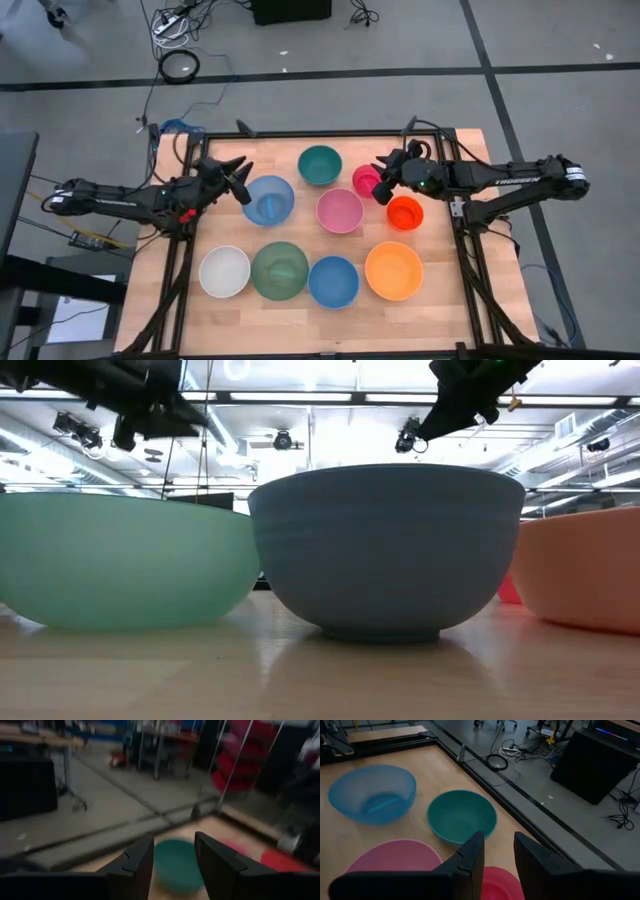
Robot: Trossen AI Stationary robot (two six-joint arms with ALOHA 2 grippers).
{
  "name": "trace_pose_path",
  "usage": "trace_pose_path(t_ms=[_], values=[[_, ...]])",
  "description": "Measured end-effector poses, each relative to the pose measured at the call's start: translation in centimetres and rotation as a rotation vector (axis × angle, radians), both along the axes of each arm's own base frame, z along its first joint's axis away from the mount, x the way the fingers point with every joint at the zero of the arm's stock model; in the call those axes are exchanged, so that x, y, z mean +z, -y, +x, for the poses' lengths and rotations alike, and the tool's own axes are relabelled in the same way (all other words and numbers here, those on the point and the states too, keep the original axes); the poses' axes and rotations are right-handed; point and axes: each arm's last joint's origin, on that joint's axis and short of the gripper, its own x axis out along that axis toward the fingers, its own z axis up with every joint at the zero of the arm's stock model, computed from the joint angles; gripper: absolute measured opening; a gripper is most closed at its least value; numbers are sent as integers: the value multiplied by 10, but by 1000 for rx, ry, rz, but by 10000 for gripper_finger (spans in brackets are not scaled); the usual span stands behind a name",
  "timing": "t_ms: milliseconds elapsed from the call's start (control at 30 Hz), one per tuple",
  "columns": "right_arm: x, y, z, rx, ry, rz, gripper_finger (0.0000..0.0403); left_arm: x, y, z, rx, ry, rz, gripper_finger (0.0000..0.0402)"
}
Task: Nest bowls inside each other
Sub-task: Stack the light blue bowl on top of the green bowl
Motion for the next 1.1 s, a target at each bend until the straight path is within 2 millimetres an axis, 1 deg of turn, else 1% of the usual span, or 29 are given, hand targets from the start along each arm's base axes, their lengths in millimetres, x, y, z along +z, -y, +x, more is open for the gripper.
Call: trace_pose_path(t_ms=[133, 267, 400, 567, 667, 800, 900, 1000, 1100], values=[[0, 0, 0, 5, -8, -8, 93, -9, -1, -1, -3, -163, -63, 123], [0, 1, -1, -43, -22, -52, 89, -4, 0, 7, -96, -321, -100, 93], [0, 3, -2, -57, -36, -67, 79, 1, 1, 16, -142, -513, -149, 85], [0, 3, -1, -33, -40, -56, 77, 3, -7, 23, -100, -772, -206, 111], [-1, 3, -2, -35, -38, -51, 83, 1, -16, 26, -65, -869, -290, 134], [-1, 3, -2, -39, -42, -44, 102, -11, -26, 27, -36, -982, -432, 166], [-1, 3, -2, -38, -42, -44, 120, -20, -33, 30, 27, -1017, -516, 186], [-1, 3, -2, -38, -42, -44, 141, -26, -39, 35, 41, -1012, -574, 197], [-1, 3, -2, -38, -41, -43, 163, -31, -46, 44, 56, -956, -624, 199]])
